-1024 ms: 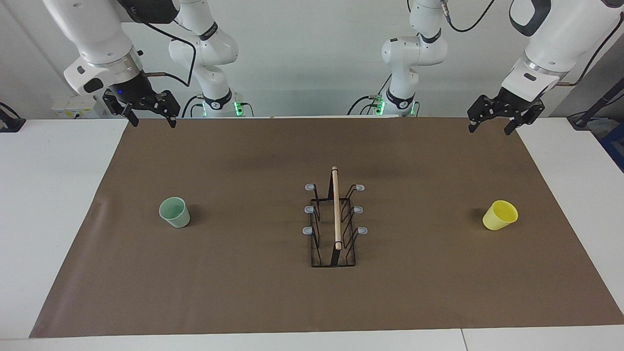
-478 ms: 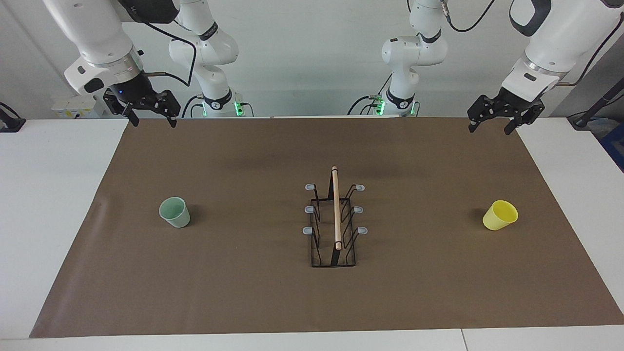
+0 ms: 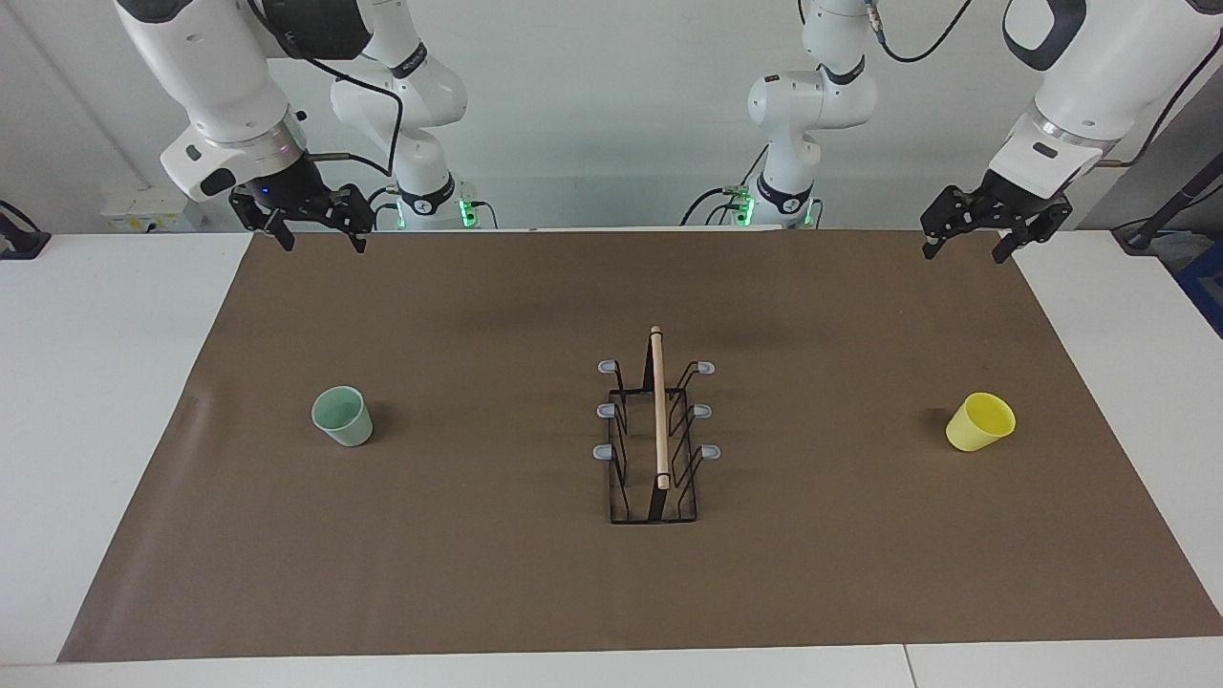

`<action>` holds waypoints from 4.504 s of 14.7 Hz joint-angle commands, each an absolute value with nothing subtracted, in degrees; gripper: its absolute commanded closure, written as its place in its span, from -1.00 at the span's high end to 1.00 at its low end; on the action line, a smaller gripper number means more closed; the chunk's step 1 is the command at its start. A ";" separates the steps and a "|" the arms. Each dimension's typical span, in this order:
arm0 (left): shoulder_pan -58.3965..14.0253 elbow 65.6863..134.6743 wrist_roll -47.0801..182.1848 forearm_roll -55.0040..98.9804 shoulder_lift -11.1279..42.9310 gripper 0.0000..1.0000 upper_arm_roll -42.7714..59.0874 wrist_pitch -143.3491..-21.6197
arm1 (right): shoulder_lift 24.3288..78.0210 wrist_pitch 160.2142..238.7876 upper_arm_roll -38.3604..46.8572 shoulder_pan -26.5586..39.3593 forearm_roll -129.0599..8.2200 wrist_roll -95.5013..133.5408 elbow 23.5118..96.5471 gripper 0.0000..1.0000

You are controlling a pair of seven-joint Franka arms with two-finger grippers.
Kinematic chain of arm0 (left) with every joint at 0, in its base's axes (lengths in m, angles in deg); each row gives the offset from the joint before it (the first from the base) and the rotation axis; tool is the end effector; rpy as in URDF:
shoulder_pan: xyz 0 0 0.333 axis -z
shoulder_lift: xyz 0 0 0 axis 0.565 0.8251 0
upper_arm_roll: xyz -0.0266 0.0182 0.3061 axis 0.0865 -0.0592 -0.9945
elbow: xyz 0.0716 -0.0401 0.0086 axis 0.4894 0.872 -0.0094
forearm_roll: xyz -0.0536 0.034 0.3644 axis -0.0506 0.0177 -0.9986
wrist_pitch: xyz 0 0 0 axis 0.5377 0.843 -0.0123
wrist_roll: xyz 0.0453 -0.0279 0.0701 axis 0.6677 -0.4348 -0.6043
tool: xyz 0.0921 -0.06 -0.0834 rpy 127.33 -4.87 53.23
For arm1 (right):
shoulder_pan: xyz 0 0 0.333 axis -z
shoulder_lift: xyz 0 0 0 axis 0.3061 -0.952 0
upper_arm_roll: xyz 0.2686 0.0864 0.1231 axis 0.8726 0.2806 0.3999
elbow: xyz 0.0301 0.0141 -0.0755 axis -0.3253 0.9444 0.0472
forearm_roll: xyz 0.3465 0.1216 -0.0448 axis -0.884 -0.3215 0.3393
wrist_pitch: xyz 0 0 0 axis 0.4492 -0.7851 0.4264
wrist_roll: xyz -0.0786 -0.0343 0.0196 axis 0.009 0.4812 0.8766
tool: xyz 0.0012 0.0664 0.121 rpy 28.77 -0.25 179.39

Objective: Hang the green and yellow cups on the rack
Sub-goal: 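Move the right gripper toward the pale green cup, then grasp the green cup with the right gripper while the left gripper approaches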

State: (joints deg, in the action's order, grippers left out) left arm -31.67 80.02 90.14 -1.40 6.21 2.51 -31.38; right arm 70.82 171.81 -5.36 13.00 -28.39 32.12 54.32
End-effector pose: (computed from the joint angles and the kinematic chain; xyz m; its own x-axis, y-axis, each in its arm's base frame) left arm 0.5260 -0.0057 0.5869 0.9913 -0.1278 -0.0313 -0.1267 -0.9913 0.0362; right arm 0.5019 0.0170 0.5638 0.9969 -0.0452 -0.0646 -0.0434 -0.9987 0.0277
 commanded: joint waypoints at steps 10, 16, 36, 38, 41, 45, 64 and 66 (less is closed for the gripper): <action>-30.37 59.37 89.50 4.21 28.68 1.00 -10.40 -35.05 | 48.95 181.21 -4.62 8.25 -8.50 7.21 50.84 0.90; -29.13 57.79 84.96 11.96 36.23 1.00 -20.61 -37.53 | 47.19 185.96 -4.36 4.64 6.71 -6.88 56.73 1.00; -32.83 80.62 33.19 34.91 37.57 1.00 -25.36 -52.11 | 42.35 191.32 -4.27 -1.34 34.50 -13.77 71.41 1.00; -31.60 81.50 30.53 34.73 37.39 1.00 -25.54 -53.17 | 42.52 191.33 -4.27 -0.90 35.21 -11.66 72.55 1.00; -29.57 82.47 30.52 34.29 37.39 1.00 -25.72 -54.84 | 42.79 192.29 -4.27 0.59 37.23 -10.69 73.43 1.00; -29.92 84.67 30.44 34.47 36.60 1.00 -26.25 -55.81 | 42.52 194.14 -4.27 2.53 39.51 -10.77 73.35 1.00; -51.10 83.43 33.60 57.31 40.91 1.00 -13.94 -47.46 | 50.86 195.18 -3.48 4.90 11.42 -6.29 67.37 -1.00; -50.84 88.34 39.36 61.87 39.78 1.00 -13.77 -46.67 | 51.66 195.90 -3.48 5.08 7.02 -8.13 66.06 -1.00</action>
State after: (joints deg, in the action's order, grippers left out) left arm -50.38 84.80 34.22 58.00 40.63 -14.35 -47.89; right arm 50.33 194.74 -4.29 3.96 11.19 -5.90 66.64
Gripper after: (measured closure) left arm 0.000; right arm 0.326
